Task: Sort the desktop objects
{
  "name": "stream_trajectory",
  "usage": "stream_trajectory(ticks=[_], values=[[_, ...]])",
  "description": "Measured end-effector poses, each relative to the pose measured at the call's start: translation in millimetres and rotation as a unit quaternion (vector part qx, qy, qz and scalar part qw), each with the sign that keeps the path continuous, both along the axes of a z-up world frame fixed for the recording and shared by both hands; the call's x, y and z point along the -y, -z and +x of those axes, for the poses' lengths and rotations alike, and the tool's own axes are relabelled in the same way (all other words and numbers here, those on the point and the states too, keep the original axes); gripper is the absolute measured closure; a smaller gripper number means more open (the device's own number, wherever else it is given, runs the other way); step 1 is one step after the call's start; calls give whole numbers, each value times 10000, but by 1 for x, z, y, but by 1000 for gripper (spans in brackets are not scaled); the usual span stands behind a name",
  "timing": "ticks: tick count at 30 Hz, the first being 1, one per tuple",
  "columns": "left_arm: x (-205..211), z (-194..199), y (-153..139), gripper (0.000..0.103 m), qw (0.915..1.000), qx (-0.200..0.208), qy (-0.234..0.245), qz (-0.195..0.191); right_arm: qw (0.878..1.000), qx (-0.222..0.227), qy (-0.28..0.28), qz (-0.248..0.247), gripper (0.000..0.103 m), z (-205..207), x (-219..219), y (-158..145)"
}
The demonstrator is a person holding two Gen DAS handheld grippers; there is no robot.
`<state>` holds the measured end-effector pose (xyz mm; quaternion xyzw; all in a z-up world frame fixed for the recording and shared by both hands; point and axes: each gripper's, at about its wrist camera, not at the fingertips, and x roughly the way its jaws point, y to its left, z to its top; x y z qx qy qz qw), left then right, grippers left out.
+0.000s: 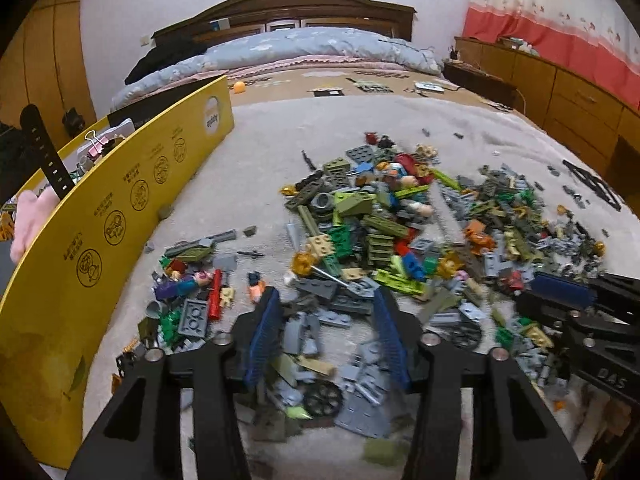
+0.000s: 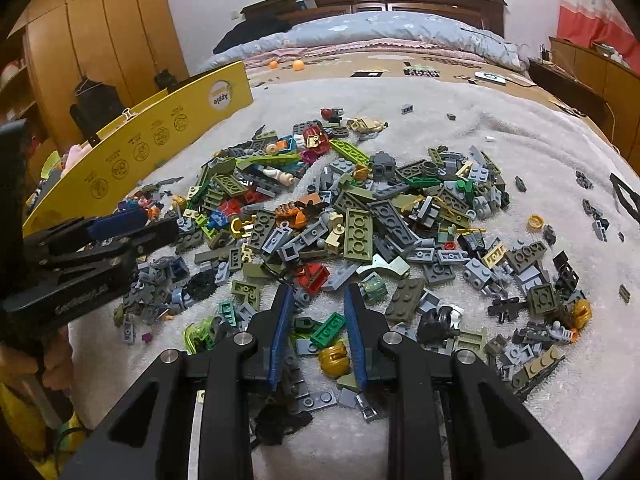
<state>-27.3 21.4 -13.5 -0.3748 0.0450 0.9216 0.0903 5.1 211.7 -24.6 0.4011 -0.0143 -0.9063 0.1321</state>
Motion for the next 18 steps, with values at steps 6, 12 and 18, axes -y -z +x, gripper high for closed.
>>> stream_trajectory(ticks=[6, 12, 18], values=[[13, -12, 4, 60, 9998, 53, 138, 160, 10000, -21, -27, -8, 77, -1, 2, 2], [5, -15, 8, 63, 9994, -23, 336, 87, 10000, -12, -41, -18, 77, -3, 3, 3], [8, -14, 7, 80, 9994, -33, 299, 191, 10000, -6, -54, -58, 77, -4, 2, 4]])
